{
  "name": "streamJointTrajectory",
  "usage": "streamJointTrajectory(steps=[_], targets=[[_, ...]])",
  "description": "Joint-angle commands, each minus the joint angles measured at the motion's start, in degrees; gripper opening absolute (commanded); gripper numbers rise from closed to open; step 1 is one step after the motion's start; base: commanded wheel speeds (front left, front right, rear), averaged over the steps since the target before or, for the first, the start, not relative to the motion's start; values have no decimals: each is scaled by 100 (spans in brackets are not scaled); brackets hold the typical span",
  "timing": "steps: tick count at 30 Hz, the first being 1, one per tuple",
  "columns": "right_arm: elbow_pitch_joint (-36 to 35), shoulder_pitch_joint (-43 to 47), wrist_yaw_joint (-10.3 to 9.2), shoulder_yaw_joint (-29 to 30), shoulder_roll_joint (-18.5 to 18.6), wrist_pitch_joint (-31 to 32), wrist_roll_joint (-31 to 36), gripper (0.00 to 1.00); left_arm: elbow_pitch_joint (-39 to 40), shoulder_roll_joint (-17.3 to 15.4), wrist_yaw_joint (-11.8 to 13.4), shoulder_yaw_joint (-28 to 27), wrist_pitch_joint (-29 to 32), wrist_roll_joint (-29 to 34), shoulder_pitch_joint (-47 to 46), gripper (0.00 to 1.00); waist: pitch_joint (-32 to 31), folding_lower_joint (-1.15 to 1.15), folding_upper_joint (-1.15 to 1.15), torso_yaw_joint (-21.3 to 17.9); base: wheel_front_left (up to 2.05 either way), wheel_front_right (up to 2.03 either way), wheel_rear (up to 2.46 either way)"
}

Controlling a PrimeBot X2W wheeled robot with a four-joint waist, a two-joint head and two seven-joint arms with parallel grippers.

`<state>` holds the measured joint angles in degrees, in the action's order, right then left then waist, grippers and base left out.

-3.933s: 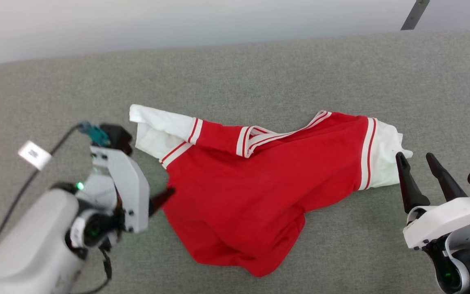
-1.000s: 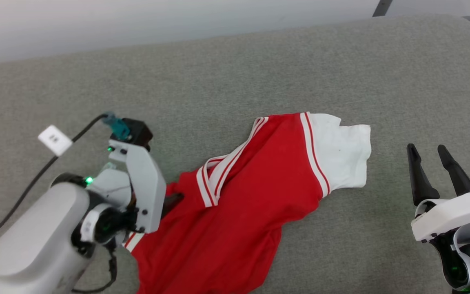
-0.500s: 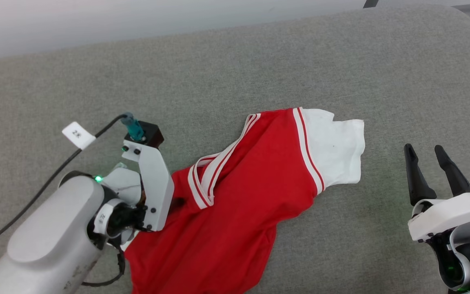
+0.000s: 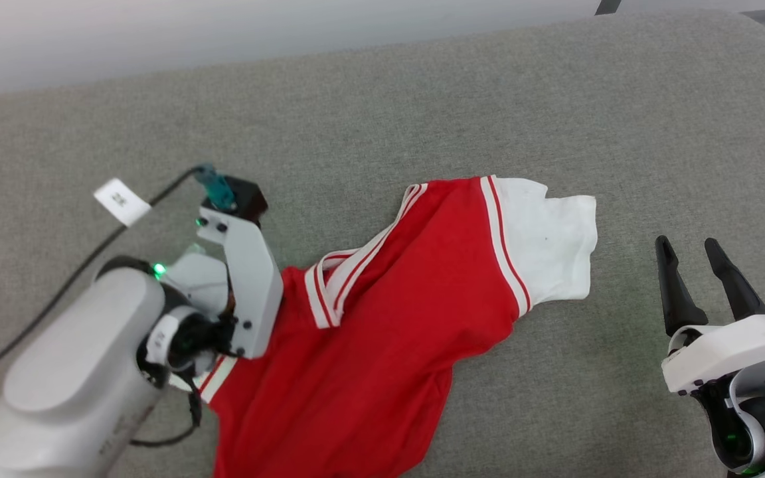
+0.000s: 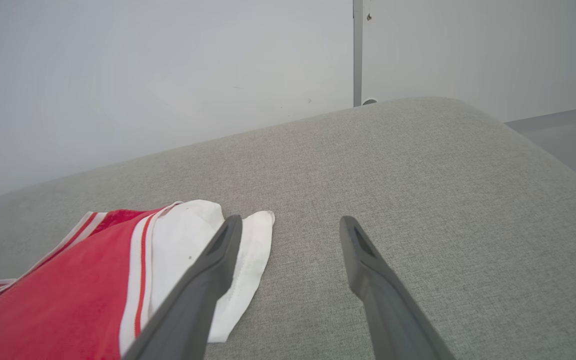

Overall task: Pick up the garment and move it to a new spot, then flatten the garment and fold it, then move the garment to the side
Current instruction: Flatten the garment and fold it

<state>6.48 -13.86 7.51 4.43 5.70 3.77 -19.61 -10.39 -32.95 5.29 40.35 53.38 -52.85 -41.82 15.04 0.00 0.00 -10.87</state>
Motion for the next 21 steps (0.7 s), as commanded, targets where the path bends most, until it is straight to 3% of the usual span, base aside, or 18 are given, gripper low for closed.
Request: streamJointTrajectory(steps=[1,9,21], targets=[[3,-38,-4,-10,15,-7,4,100,13,-37,1,-46,-54,45,-110,0,8,0,0,0,0,0,0],[-29,-74,-4,-60,15,5,-17,100,-276,-144,-134,-275,-272,113,-557,0,136,0,0,-76,0,0,0],[-24,-144,-4,-173,-15,-36,-30,100,-1408,6,-463,-484,-823,78,-1000,0,461,0,0,-226,0,0,0]])
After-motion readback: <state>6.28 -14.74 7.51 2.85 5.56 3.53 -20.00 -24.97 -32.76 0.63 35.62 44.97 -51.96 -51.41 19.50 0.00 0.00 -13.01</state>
